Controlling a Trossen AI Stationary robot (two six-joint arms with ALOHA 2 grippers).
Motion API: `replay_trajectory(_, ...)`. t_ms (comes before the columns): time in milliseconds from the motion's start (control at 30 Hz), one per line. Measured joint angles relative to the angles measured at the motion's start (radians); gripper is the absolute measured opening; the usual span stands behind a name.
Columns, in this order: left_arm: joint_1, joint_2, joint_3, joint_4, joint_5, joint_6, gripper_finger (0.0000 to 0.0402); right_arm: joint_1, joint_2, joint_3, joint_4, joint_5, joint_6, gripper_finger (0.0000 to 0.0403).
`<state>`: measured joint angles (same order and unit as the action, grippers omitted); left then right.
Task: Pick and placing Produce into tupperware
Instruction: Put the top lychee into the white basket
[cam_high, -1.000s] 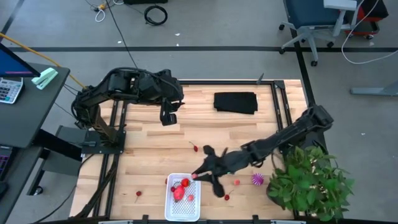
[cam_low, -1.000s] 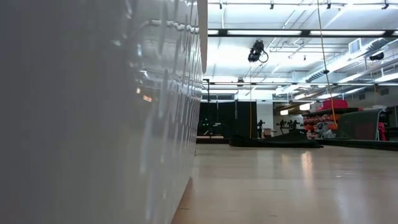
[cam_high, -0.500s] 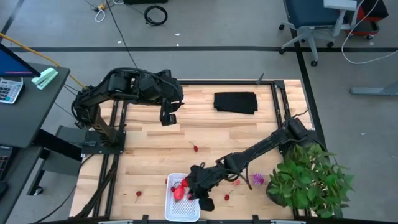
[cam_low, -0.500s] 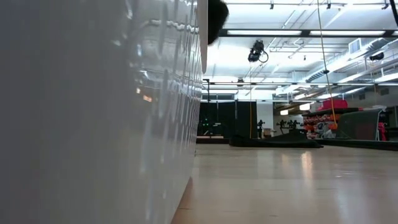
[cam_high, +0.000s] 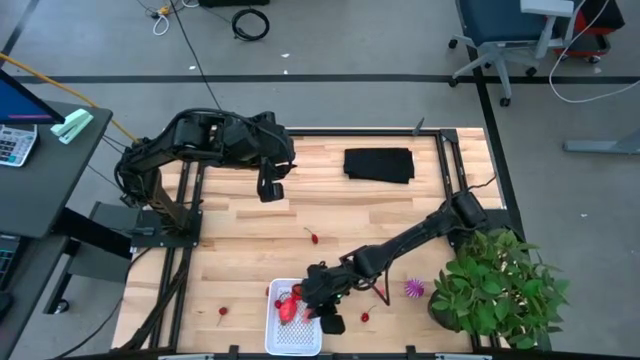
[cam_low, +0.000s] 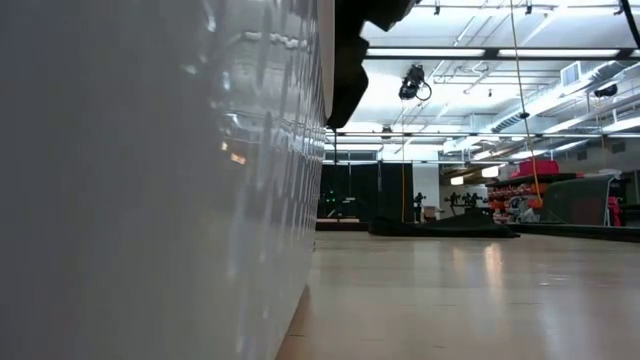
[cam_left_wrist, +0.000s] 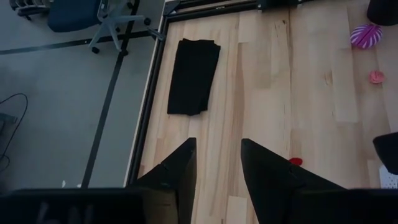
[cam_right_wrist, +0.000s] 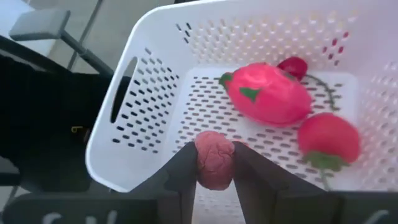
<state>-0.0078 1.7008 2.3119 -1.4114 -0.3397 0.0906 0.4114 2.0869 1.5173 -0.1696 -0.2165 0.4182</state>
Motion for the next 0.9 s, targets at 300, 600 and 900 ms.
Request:
replay_trajectory(300,0.0,0.0,0.0,0.012,0.0,0.007,0.0139,-0.031,0.043,0.031,0.02,-0.043,-0.018,0.0122)
replay_trajectory(600,0.0,0.0,0.0,0.026,0.0,0.053,0.0131,-0.032,0.088,0.226,-0.131,-0.051,-0.087,0.0122)
replay_trajectory(900,0.0,0.0,0.0,0.026,0.0,0.052,0.0138,-0.016,0.292,0.516,-0.486,-0.081,-0.132,0.0122)
